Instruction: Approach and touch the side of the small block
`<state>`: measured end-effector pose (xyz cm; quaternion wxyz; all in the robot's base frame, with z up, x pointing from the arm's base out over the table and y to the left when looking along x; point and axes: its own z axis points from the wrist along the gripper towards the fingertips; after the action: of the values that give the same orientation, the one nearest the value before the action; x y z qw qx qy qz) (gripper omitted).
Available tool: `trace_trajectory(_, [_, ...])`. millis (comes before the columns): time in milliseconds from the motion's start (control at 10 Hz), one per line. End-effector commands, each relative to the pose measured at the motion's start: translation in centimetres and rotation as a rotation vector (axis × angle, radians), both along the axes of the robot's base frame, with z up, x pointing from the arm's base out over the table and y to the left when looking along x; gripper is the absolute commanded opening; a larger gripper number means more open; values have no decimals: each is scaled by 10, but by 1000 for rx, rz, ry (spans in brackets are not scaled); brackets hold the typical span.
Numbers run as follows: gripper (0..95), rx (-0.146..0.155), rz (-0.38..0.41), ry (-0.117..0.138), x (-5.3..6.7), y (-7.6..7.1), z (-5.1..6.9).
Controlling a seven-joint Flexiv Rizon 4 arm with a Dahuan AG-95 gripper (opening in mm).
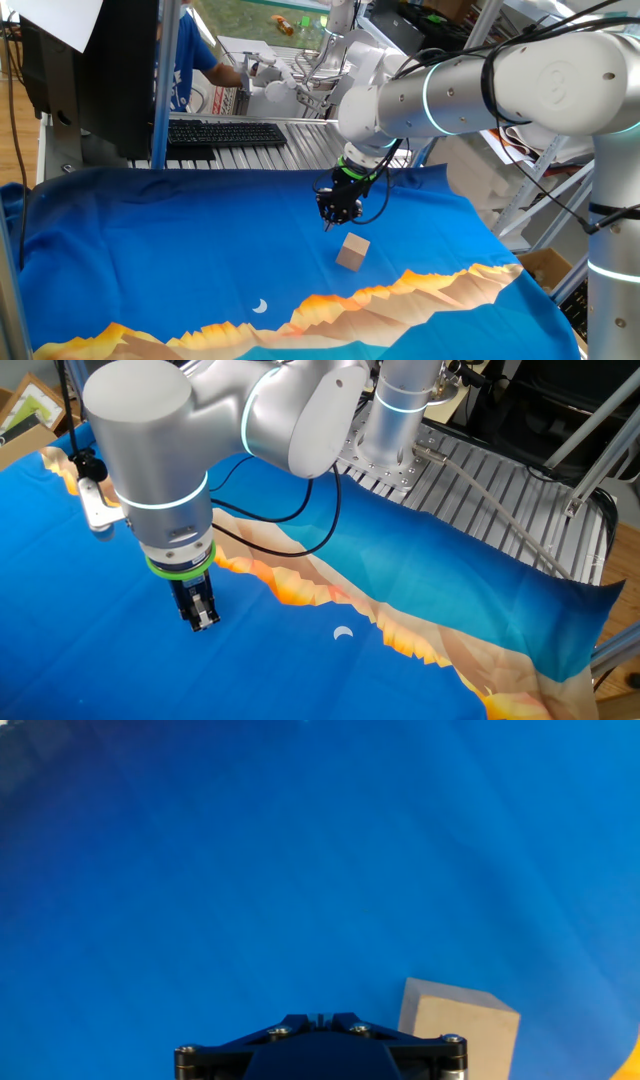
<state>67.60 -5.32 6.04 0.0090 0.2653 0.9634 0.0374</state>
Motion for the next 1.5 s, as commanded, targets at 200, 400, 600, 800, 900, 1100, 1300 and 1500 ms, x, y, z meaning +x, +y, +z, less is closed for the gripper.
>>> trace_trajectory(200, [0,2,2,0,1,0,0])
trace_trajectory(400, [0,11,4,-1,1,0,0])
trace_trajectory(600, [0,14,11,2,1,0,0])
trace_trajectory(800, [0,10,6,3,1,0,0])
trace_trajectory(900, [0,5,3,11,1,0,0])
trace_trajectory(1100, [0,-2,-6,31,1,0,0])
trace_trajectory(1300, [0,-7,-3,43,1,0,0])
trace_trajectory(1500, [0,-7,-10,66,1,0,0])
